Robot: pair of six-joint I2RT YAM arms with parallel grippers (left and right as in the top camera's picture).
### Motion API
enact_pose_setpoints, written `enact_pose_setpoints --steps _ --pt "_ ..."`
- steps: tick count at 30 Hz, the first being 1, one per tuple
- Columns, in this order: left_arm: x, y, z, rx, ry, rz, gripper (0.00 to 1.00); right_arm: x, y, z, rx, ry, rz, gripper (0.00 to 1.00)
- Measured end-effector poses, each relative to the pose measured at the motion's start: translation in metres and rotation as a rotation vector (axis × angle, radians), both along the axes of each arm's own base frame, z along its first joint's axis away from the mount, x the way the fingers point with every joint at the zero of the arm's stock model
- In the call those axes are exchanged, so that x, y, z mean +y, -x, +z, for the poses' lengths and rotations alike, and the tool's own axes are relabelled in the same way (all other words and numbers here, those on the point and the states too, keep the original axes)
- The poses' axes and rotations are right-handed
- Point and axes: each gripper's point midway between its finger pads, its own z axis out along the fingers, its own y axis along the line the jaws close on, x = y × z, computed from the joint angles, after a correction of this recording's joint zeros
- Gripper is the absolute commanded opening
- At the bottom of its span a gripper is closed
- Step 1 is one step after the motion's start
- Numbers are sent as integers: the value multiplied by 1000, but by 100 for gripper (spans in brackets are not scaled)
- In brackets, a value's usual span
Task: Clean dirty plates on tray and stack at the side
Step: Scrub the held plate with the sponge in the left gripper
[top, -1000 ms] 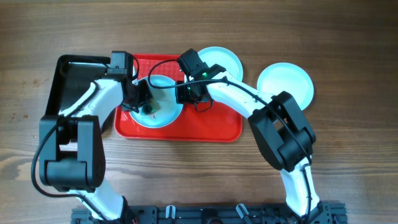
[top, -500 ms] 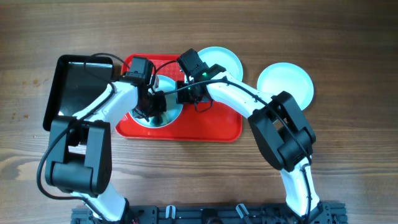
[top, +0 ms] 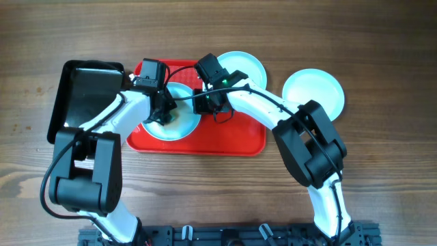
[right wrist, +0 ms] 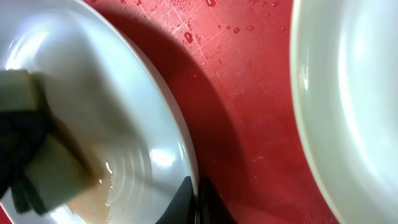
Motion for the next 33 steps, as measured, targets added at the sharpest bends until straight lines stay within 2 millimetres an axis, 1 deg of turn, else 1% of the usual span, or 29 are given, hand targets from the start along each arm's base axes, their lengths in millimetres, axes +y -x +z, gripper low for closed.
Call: enact_pose_setpoints --steps 4,8,10,12,15,17,19,20,23,25,26,27,29,31,33 --pt "6 -9 1 -40 -36 3 4 0 0 0 0 0 0 4" --pt "3 -8 0 -29 -45 -90 4 0 0 0 0 0 0 4" --pt "-3 -5 -1 -5 -15 -174 4 0 0 0 0 0 0 4" --pt "-12 6 -2 45 47 -261 4 0 0 0 -1 -1 0 4" --pt "-34 30 -3 123 170 -387 4 0 0 0 1 -2 2 4" --pt "-45 42 -2 154 237 -449 4 0 0 0 2 -4 1 4" --pt "-55 50 -2 166 293 -502 4 0 0 0 3 -6 2 4" --pt "-57 50 -2 162 307 -514 4 0 0 0 3 -6 2 4" --pt "-58 39 -1 108 343 -508 4 0 0 0 3 -6 2 4" --pt "-50 19 0 34 340 -445 4 0 0 0 4 -7 1 4" --pt "-44 9 0 3 327 -403 4 0 0 0 4 -7 2 4" --pt "-34 -6 1 -43 301 -344 4 0 0 0 4 -8 2 4" --pt "-13 -23 2 -93 255 -237 4 0 0 1 5 -9 1 4" --pt "4 -29 1 -106 220 -137 4 3 -1 1 0 -22 4 4" --pt "10 -27 0 -91 196 -78 4 5 -1 2 0 -29 9 4"
